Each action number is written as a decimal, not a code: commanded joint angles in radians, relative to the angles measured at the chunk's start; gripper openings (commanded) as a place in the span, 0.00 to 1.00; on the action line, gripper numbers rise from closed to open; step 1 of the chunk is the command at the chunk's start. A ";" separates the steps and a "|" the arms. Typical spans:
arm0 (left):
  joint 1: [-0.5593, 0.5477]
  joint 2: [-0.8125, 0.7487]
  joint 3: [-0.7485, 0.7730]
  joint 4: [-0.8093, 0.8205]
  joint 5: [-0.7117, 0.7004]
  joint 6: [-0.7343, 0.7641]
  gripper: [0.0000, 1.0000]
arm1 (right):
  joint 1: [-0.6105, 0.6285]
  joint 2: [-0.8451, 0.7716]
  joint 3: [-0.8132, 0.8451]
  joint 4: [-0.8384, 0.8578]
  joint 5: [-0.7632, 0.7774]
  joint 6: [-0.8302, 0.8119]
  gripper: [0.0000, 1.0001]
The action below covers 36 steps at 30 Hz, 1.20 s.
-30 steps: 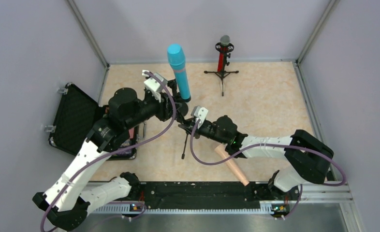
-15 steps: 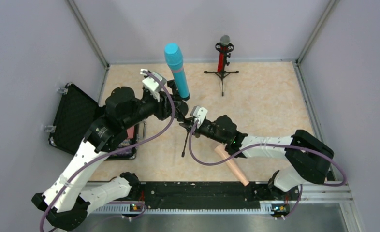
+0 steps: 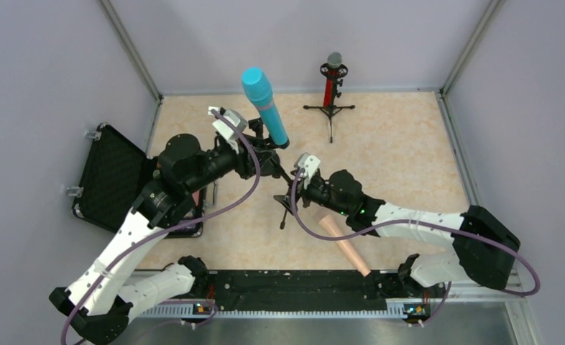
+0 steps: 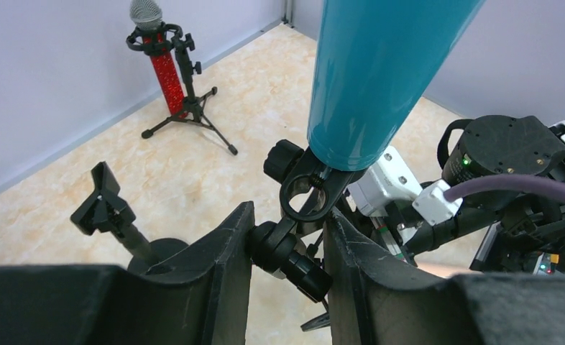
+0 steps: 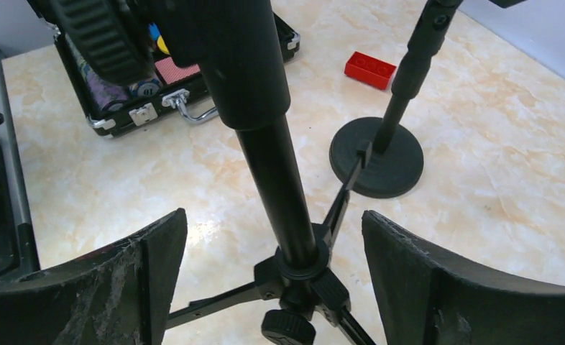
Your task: Attach the microphones to the stand
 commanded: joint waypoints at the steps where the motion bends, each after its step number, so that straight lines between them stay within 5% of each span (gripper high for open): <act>1: 0.005 -0.040 -0.039 0.332 0.042 -0.054 0.00 | -0.026 -0.100 -0.041 -0.055 -0.033 0.088 0.90; 11: 0.005 0.019 -0.090 0.427 0.042 -0.069 0.00 | -0.158 -0.319 -0.106 -0.095 -0.215 0.253 0.97; 28: 0.007 0.241 -0.043 0.496 -0.094 -0.049 0.00 | -0.232 -0.527 -0.070 -0.314 -0.217 0.490 0.99; 36: 0.022 0.393 0.047 0.501 -0.111 0.007 0.00 | -0.530 -0.441 -0.085 -0.183 -0.536 0.733 0.98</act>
